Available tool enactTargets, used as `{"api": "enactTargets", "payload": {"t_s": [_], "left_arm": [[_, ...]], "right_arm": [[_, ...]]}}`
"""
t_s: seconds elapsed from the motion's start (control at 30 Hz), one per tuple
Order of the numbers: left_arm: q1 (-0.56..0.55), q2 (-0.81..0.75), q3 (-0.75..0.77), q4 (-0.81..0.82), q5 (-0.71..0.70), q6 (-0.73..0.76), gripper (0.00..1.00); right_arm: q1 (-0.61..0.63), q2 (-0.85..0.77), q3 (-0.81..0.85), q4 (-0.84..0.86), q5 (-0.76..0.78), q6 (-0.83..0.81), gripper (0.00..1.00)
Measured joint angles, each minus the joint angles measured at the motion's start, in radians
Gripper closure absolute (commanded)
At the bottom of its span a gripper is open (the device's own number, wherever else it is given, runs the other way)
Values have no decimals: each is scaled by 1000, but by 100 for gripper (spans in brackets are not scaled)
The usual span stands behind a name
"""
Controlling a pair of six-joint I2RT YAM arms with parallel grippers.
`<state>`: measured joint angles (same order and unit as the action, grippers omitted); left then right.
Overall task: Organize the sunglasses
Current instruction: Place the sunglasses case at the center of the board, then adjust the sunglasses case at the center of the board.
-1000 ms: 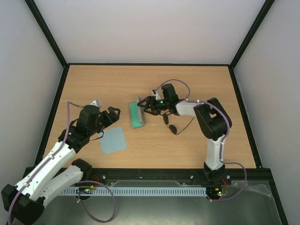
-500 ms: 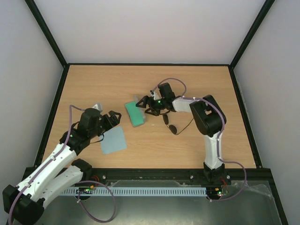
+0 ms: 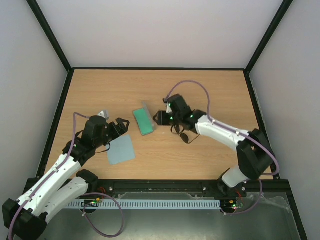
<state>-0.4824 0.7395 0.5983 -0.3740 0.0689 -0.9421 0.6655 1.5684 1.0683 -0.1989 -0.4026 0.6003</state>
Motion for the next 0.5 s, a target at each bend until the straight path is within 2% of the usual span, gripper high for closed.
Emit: {"api": "enactTargets", "payload": {"t_s": [0.1,0.23,0.5], "left_arm": [[6,-1,0,-7,-1,14,1],[27,-14,3,-27,-2,35,0],[69,-43,31,-92,-17,64,0]], "right_arm": [[124,-63,-78,14,89,38,68],[256,-39,-175,57,169,108,70],[369,208,-148,149,354,202,69]]}}
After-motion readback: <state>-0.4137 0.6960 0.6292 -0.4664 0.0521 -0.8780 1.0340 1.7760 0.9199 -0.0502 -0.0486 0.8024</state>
